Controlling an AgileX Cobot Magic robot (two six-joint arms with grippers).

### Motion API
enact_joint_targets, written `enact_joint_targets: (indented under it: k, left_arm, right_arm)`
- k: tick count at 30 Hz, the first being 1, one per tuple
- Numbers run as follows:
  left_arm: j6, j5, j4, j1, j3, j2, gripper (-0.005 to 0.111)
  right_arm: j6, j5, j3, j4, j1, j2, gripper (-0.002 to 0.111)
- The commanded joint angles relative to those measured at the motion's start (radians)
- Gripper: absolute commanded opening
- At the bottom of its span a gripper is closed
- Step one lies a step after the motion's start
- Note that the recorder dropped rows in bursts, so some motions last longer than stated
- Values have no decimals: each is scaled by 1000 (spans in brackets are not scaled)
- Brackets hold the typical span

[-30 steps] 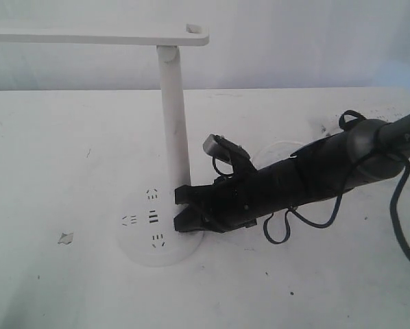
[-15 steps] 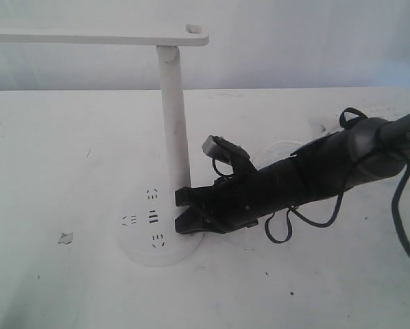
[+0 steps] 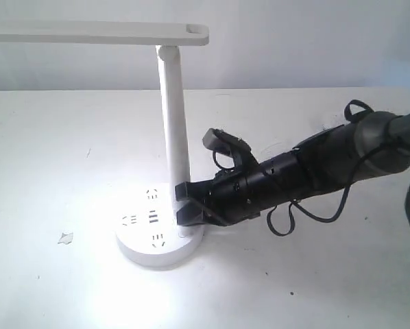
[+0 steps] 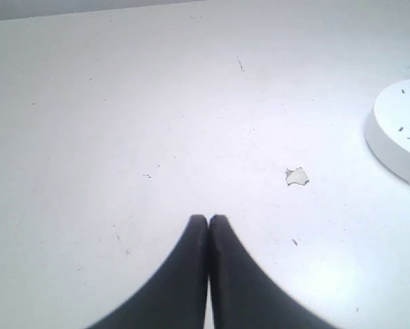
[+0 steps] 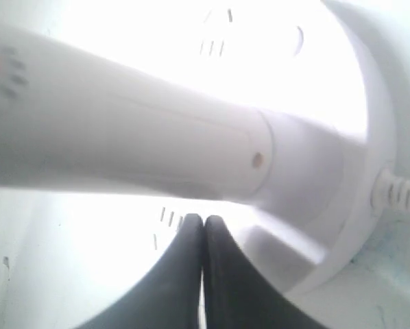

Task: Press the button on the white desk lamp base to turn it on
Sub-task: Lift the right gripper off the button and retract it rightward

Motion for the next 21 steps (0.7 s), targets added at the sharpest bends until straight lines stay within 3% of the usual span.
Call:
enact_joint_targets:
  k: [1, 8, 12, 14, 17, 21]
  left_arm:
    - [0, -2, -4, 2, 2, 1, 0]
    - [0, -2, -4, 2, 2, 1, 0]
    - [0, -2, -4, 2, 2, 1, 0]
    - [0, -2, -4, 2, 2, 1, 0]
    - [0, -2, -4, 2, 2, 1, 0]
    - [0, -2, -4, 2, 2, 1, 0]
  right_arm:
    - [-2, -15, 4, -8, 2, -58, 0]
    - [10, 12, 4, -37, -5, -124, 0]
    - [21, -178, 85, -214, -7, -372, 0]
    - [101, -390, 193, -362, -7, -613, 0]
    - [127, -617, 294, -428, -7, -901, 0]
    - [127, -686, 306, -426, -7, -1101, 0]
